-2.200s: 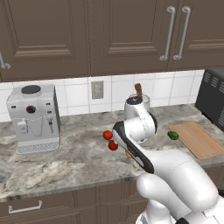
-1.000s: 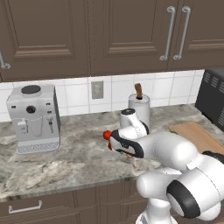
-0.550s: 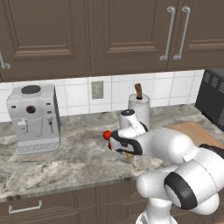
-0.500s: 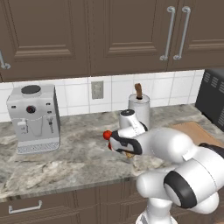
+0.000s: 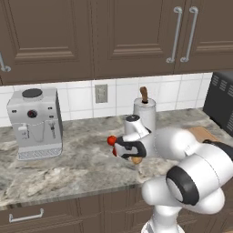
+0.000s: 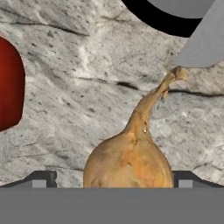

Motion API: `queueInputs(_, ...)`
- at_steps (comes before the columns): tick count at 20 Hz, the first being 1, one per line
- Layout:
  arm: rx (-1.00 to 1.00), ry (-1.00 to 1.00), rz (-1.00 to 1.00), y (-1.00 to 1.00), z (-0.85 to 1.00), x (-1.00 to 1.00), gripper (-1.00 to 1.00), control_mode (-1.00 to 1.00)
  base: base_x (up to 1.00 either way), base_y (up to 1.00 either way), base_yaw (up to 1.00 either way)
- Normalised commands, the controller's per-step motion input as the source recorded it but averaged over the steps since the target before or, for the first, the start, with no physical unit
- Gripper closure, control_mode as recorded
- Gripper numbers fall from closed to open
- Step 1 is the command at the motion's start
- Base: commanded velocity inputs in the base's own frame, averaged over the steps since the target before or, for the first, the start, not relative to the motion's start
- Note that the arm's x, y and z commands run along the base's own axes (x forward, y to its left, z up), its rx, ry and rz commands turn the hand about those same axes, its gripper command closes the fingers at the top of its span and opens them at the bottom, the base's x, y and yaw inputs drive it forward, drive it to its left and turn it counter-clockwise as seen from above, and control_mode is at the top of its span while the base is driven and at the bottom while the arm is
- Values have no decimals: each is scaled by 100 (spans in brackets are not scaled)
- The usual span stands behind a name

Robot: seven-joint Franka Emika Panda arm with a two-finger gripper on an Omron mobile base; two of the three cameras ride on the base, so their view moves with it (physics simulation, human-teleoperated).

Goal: Place the avocado, onion, tomato, and bell pepper on the cutting board.

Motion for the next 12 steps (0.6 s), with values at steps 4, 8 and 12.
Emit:
queueInputs(4,0,0,-2,-22,-26,0,-100,-100,0,0,0)
queueInputs(8,0,0,0,-6,-34,0,100,-100,0,0,0)
queueInputs(12,0,3,0,1,-16,0,100,-100,0,0,0)
